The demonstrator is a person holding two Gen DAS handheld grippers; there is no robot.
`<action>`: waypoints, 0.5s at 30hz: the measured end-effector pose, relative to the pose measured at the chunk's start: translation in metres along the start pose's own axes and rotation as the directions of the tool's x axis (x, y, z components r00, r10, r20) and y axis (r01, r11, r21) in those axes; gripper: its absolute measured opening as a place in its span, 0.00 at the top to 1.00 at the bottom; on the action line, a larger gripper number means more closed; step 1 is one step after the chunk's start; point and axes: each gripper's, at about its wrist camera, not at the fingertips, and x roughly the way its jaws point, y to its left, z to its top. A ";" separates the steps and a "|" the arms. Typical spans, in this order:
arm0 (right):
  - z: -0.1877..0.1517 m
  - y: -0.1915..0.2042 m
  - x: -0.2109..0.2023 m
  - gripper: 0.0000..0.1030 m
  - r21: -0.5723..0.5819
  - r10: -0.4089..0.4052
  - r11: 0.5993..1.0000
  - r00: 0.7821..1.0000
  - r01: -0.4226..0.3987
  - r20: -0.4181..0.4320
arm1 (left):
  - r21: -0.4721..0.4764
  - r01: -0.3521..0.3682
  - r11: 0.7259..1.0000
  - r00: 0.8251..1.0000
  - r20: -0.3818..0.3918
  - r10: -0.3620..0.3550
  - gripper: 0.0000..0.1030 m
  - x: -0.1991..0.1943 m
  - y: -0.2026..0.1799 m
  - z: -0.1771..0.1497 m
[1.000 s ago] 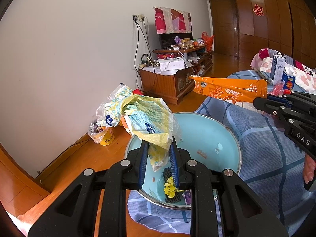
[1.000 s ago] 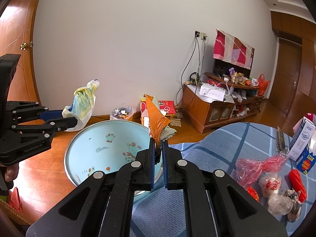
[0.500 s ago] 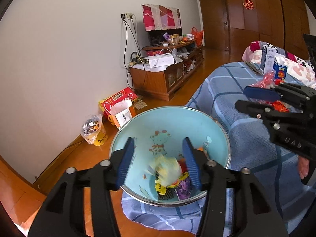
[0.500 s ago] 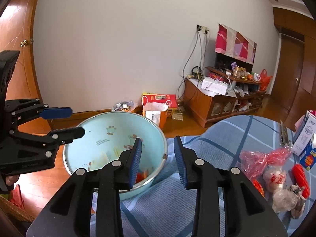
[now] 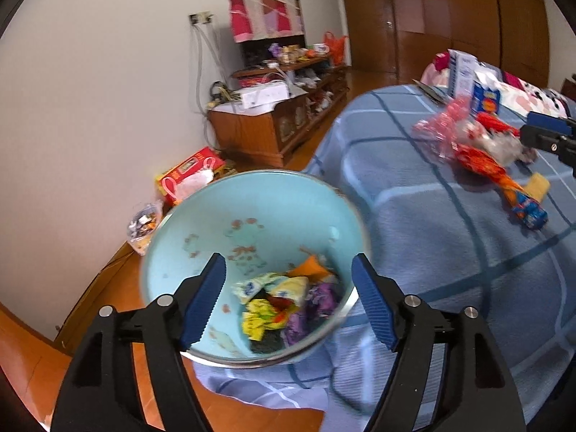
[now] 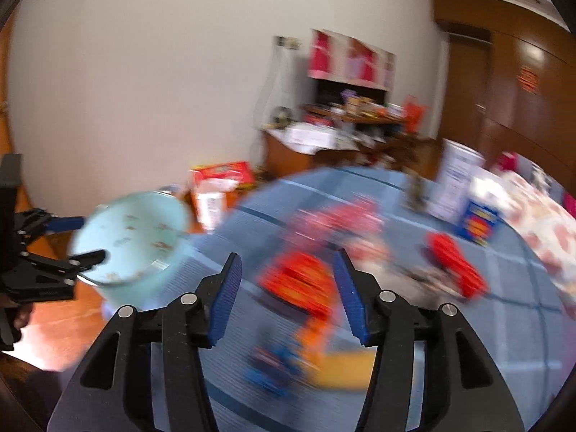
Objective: Organize soft objects
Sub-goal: 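Grasp the red-and-blue candy wrapper with the left gripper while the right gripper grasps the yellow sponge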
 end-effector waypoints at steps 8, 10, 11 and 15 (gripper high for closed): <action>-0.041 -0.065 -0.013 0.48 0.097 -0.112 0.988 0.990 0.121 -0.091 | 0.049 0.039 0.998 0.999 0.019 -0.040 0.22 0.001 -0.048 0.010; -0.047 -0.064 -0.010 0.48 0.084 -0.101 0.990 0.989 0.110 -0.109 | 0.059 0.046 0.997 0.998 0.028 -0.047 0.22 0.000 -0.058 0.013; -0.049 -0.063 -0.008 0.49 0.081 -0.092 0.991 0.988 0.103 -0.121 | 0.061 0.049 0.997 0.998 0.029 -0.051 0.22 0.000 -0.060 0.014; -0.053 -0.056 0.009 0.53 0.078 -0.051 0.995 0.981 0.067 -0.189 | 0.069 0.059 0.996 0.998 0.031 -0.062 0.22 -0.002 -0.064 0.013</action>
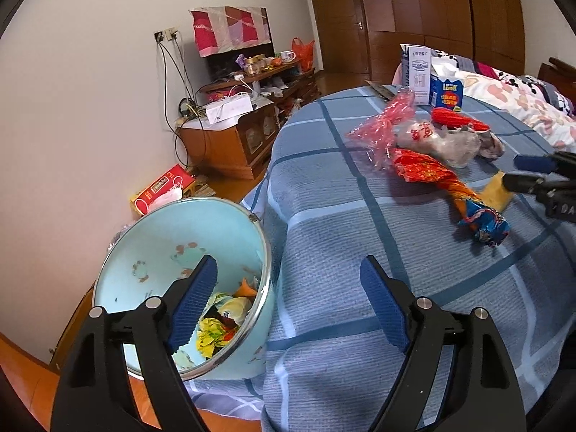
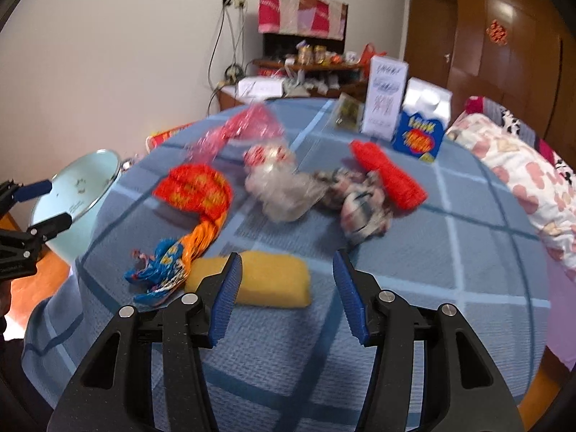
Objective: Organize soft objects
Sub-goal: 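Grasp the red-and-blue candy wrapper with the left gripper while the right gripper grasps the yellow sponge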
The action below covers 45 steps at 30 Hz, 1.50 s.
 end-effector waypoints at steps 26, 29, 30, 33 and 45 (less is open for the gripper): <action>-0.029 -0.092 -0.066 0.79 0.207 -0.147 0.970 0.986 0.127 0.084 | 0.074 0.146 0.986 0.986 0.067 -0.151 0.22 -0.009 -0.094 0.047; -0.042 -0.108 -0.071 0.79 0.228 -0.189 0.960 0.978 0.165 0.086 | 0.091 0.156 0.984 0.985 0.055 -0.161 0.22 -0.001 -0.113 0.050; -0.044 -0.113 -0.072 0.79 0.240 -0.197 0.956 0.976 0.172 0.087 | 0.095 0.160 0.982 0.985 0.045 -0.165 0.22 0.003 -0.118 0.050; -0.050 -0.125 -0.071 0.79 0.268 -0.207 0.947 0.974 0.178 0.086 | 0.103 0.168 0.980 0.985 0.013 -0.171 0.22 0.014 -0.131 0.047; -0.039 -0.094 -0.075 0.78 0.230 -0.138 0.968 0.979 0.101 0.151 | 0.113 0.332 0.936 0.943 -0.061 -0.327 0.79 0.011 -0.120 0.033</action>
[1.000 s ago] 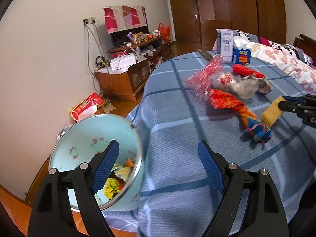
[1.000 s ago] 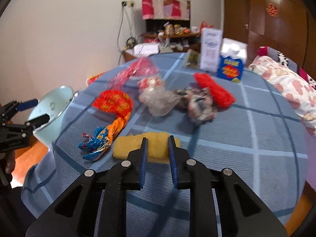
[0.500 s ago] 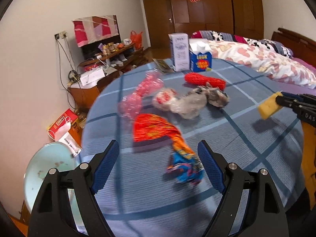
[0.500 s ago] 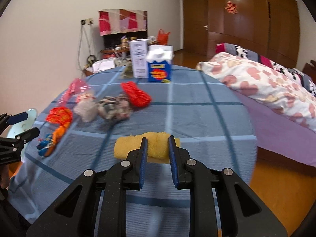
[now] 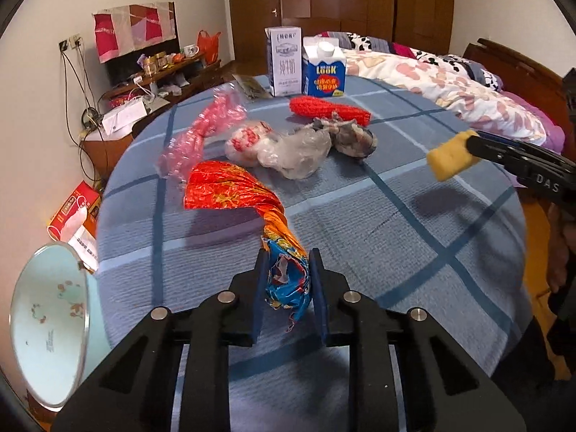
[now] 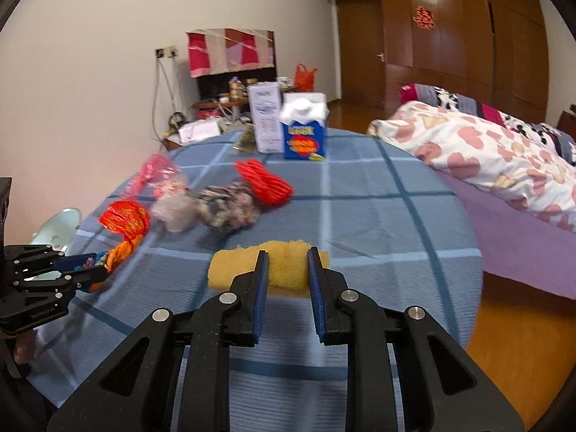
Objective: Organize soft objects
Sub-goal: 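Grasp the red-and-blue candy wrapper with the left gripper while the right gripper grasps the yellow sponge, then carry the candy wrapper with the left gripper while the right gripper carries the sponge over the bucket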
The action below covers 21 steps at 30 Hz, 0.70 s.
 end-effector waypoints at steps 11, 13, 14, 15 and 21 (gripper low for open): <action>0.022 0.054 0.014 0.78 -0.061 0.079 0.995 0.996 -0.077 0.033 | -0.058 -0.129 0.990 0.988 0.080 0.134 0.79 -0.053 0.057 -0.006; 0.026 0.065 0.018 0.78 -0.069 0.097 0.993 0.995 -0.094 0.035 | -0.065 -0.142 0.988 0.986 0.084 0.147 0.79 -0.058 0.067 -0.007; 0.028 0.071 0.020 0.78 -0.075 0.107 0.992 0.994 -0.104 0.036 | -0.069 -0.149 0.986 0.984 0.083 0.155 0.79 -0.060 0.071 -0.008; 0.030 0.075 0.021 0.78 -0.079 0.113 0.991 0.993 -0.109 0.037 | -0.074 -0.155 0.985 0.983 0.083 0.161 0.79 -0.062 0.075 -0.010; 0.042 0.106 0.032 0.78 -0.112 0.157 0.982 0.987 -0.151 0.044 | -0.113 -0.208 0.972 0.974 0.072 0.217 0.79 -0.072 0.102 -0.021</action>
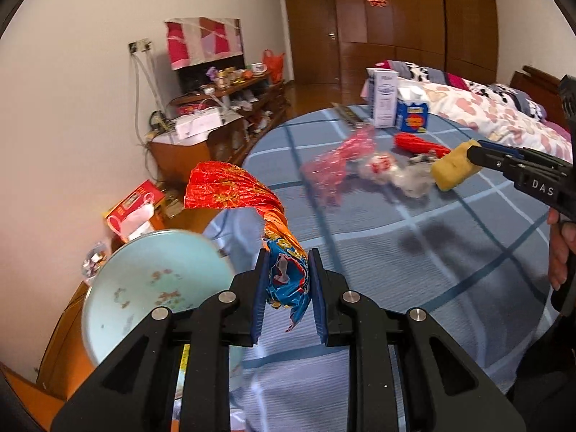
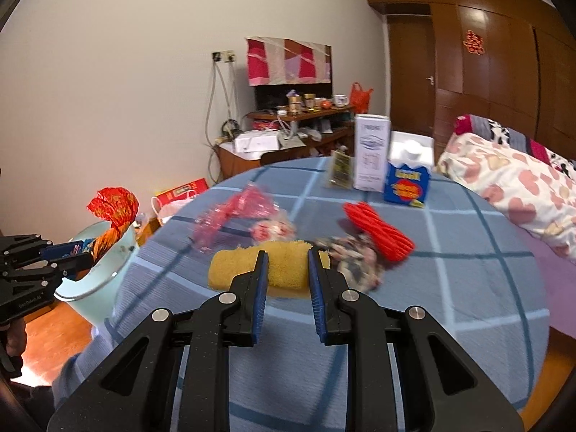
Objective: Organize soft objects
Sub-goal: 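Carry the candy wrapper with the left gripper while the right gripper carries the sponge over the bucket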
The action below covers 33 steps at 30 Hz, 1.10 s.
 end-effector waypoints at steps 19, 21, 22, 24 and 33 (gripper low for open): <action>0.026 0.074 0.048 0.77 -0.099 0.108 0.989 0.994 -0.109 -0.014 | -0.087 -0.136 0.987 0.991 -0.006 0.136 0.79 -0.007 0.067 -0.012; 0.028 0.081 0.052 0.77 -0.105 0.122 0.987 0.992 -0.124 -0.020 | -0.093 -0.146 0.985 0.989 -0.011 0.145 0.79 -0.007 0.073 -0.014; 0.029 0.084 0.054 0.77 -0.107 0.125 0.986 0.992 -0.127 -0.021 | -0.094 -0.150 0.984 0.989 -0.012 0.150 0.79 -0.007 0.075 -0.015; 0.031 0.091 0.058 0.77 -0.118 0.134 0.984 0.991 -0.136 -0.024 | -0.097 -0.164 0.982 0.986 -0.013 0.164 0.79 -0.007 0.080 -0.018; 0.036 0.116 0.076 0.77 -0.157 0.171 0.972 0.985 -0.173 -0.028 | -0.121 -0.208 0.971 0.978 -0.018 0.207 0.79 -0.006 0.098 -0.023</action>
